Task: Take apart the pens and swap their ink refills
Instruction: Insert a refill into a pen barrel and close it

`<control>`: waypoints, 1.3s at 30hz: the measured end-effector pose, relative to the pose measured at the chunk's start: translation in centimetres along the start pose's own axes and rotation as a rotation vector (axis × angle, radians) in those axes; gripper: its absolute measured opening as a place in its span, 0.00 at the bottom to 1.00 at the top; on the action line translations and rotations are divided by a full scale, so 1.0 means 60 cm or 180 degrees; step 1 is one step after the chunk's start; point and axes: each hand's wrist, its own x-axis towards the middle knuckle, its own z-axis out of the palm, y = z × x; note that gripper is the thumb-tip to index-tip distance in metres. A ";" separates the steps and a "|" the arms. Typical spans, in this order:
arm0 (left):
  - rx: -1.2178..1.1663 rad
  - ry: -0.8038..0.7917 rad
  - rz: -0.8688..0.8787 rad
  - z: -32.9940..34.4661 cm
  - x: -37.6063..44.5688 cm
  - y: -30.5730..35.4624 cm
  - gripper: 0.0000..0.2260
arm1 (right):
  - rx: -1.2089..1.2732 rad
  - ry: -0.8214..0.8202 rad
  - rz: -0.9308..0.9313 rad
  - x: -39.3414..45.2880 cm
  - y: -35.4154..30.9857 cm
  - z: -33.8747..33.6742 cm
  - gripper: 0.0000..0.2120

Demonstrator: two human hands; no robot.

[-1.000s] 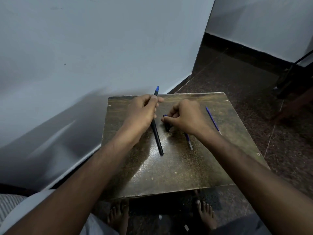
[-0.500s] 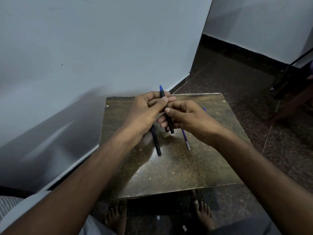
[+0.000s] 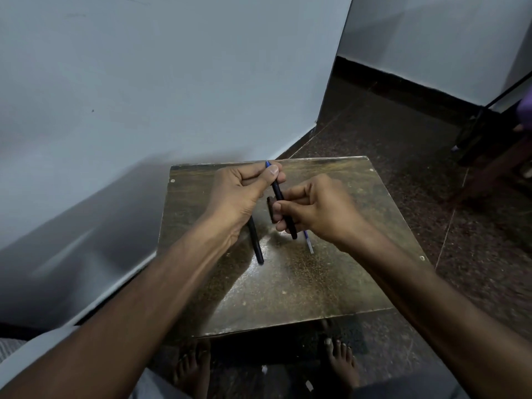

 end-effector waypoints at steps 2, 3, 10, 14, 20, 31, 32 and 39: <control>0.0041 0.0171 -0.0033 -0.001 0.000 0.003 0.04 | -0.0186 0.0171 -0.0145 -0.002 0.000 0.003 0.05; 0.0115 0.0257 -0.0033 -0.003 0.002 0.004 0.06 | -0.0171 0.0172 -0.0194 -0.005 -0.001 0.004 0.05; 0.0073 -0.0658 -0.0330 0.006 -0.008 0.012 0.13 | -0.0272 0.0337 -0.0190 0.001 0.004 -0.004 0.02; 0.0291 -0.0115 -0.0072 0.004 -0.009 0.003 0.09 | -0.0266 0.0298 -0.0099 0.007 0.008 -0.014 0.02; 0.0490 0.0044 -0.0222 -0.007 0.003 0.005 0.20 | -0.0328 0.0233 -0.0204 0.006 0.013 -0.009 0.03; 0.0508 0.0139 -0.0225 0.005 -0.003 0.009 0.29 | -0.0544 0.0367 -0.0291 0.002 0.014 -0.002 0.08; 0.0545 -0.0065 -0.0271 0.005 -0.003 0.009 0.24 | -0.0526 0.0397 -0.0285 0.003 0.013 -0.002 0.07; 0.0742 0.0132 0.0153 -0.003 -0.001 0.002 0.11 | -0.0508 0.0411 -0.0326 0.001 0.009 -0.004 0.09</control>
